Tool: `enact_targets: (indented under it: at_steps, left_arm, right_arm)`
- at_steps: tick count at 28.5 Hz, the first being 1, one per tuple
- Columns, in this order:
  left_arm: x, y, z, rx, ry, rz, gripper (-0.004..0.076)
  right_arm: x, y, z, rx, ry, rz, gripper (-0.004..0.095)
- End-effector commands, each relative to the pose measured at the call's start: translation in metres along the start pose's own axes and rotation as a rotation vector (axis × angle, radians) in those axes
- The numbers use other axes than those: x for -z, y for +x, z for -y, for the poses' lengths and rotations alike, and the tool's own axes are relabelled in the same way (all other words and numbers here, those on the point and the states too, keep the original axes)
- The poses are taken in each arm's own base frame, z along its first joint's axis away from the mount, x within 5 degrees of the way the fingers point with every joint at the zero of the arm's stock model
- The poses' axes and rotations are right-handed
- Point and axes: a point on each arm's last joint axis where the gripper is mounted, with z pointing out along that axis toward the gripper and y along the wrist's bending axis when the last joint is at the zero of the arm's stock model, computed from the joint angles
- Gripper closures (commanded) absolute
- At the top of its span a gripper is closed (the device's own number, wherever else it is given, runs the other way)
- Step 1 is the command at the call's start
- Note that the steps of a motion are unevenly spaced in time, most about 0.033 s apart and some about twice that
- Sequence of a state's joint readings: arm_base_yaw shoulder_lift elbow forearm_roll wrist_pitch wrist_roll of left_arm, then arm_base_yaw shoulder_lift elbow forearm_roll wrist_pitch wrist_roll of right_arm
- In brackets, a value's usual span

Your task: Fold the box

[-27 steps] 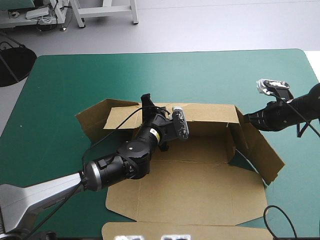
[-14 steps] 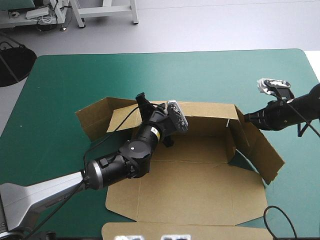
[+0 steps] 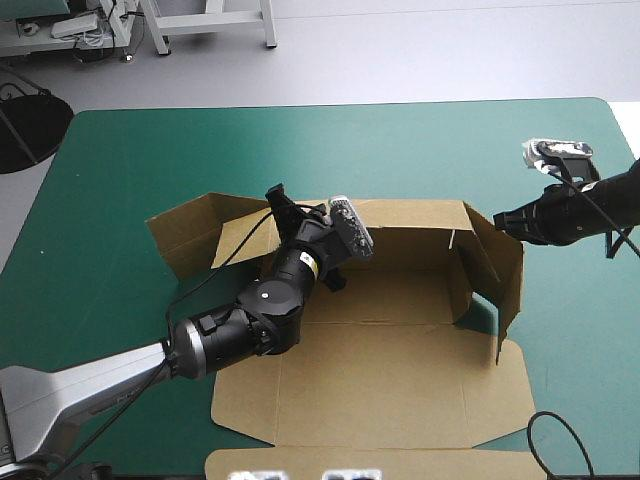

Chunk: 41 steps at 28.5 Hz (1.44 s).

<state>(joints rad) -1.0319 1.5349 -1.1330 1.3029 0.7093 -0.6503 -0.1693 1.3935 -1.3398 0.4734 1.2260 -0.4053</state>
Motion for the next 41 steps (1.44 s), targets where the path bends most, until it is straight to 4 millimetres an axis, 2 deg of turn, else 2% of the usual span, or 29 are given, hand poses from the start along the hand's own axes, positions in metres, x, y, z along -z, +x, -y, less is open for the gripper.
enact_targets:
  at_steps: [1, 9, 14, 22, 25, 28, 30, 34, 36, 38, 41]
  left_arm:
    - [0.010, -0.004, -0.018, 0.018, -0.034, 0.006, 0.0733]
    - [0.004, 0.009, 0.001, -0.154, 0.065, -0.070, 0.0733]
    - [-0.006, 0.019, 0.019, -0.202, 0.128, -0.133, 0.0733]
    - [-0.015, 0.020, 0.030, -0.213, 0.154, -0.136, 0.0733]
    - [-0.016, 0.018, 0.031, -0.214, 0.162, -0.113, 0.0733]
    - [-0.016, 0.018, 0.031, -0.217, 0.161, -0.111, 0.0733]
    - [-0.016, 0.018, 0.031, -0.219, 0.159, -0.110, 0.0733]
    - [-0.016, 0.018, 0.031, -0.219, 0.158, -0.110, 0.0733]
    - [-0.016, 0.018, 0.031, -0.221, 0.157, -0.109, 0.0733]
    - [-0.016, 0.018, 0.031, -0.221, 0.156, -0.111, 0.0733]
    - [-0.016, 0.018, 0.031, -0.221, 0.156, -0.111, 0.0733]
  right_arm:
    - [0.004, 0.003, -0.005, 0.010, -0.029, 0.022, 0.0926]
    - [-0.025, 0.030, -0.004, -0.006, -0.114, 0.005, 0.0926]
    - [-0.028, 0.040, -0.009, 0.001, -0.142, 0.066, 0.0926]
    - [-0.035, 0.070, -0.007, 0.105, -0.040, 0.237, 0.0926]
    - [-0.040, 0.072, -0.006, 0.137, -0.031, 0.352, 0.0926]
    - [-0.040, 0.071, -0.010, 0.229, -0.049, 0.372, 0.0908]
    - [-0.039, 0.071, -0.009, 0.264, -0.037, 0.350, 0.0846]
    - [-0.039, 0.076, -0.008, 0.342, -0.012, 0.266, 0.0597]
    - [-0.040, 0.080, -0.008, 0.374, -0.019, 0.226, 0.0512]
    - [-0.040, 0.083, -0.009, 0.445, -0.030, 0.202, 0.0461]
    - [-0.040, 0.083, -0.012, 0.481, -0.056, 0.210, 0.0454]
